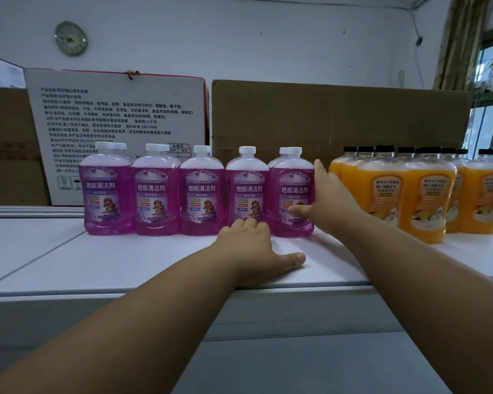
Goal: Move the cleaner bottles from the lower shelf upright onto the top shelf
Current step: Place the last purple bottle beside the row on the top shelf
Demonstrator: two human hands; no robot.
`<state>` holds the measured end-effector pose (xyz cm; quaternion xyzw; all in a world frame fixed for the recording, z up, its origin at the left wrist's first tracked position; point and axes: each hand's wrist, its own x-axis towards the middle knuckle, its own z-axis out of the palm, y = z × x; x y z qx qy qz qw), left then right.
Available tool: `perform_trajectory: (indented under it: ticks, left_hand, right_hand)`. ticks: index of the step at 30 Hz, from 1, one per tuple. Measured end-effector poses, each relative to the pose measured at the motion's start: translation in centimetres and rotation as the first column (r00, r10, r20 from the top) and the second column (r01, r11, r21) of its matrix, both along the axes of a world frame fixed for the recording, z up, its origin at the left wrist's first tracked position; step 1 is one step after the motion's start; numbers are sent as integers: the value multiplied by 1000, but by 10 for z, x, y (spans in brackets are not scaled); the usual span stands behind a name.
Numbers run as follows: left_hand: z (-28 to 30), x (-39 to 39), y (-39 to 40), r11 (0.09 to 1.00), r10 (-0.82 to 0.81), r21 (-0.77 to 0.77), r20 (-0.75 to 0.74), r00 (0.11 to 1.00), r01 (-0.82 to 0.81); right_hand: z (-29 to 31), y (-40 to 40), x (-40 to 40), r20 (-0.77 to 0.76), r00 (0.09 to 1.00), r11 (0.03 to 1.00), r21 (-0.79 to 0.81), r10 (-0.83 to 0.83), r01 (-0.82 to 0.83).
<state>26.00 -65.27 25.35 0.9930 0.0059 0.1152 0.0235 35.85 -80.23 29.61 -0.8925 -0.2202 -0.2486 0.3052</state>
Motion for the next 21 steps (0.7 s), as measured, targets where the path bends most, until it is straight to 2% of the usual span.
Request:
perform_trajectory:
  ticks: [8, 19, 21]
  left_hand:
    - [0, 0, 0, 1000, -3, 7, 5, 1000, 3]
    - [0, -1, 0, 1000, -9, -3, 16, 1000, 9]
    - [2, -4, -1, 1000, -12, -17, 20, 1000, 13]
  right_hand:
    - [-9, 6, 14, 39, 999, 999, 28, -29, 27]
    - [-10, 5, 6, 71, 994, 996, -23, -86, 87]
    - [-9, -3, -3, 116, 989, 994, -39, -96, 101]
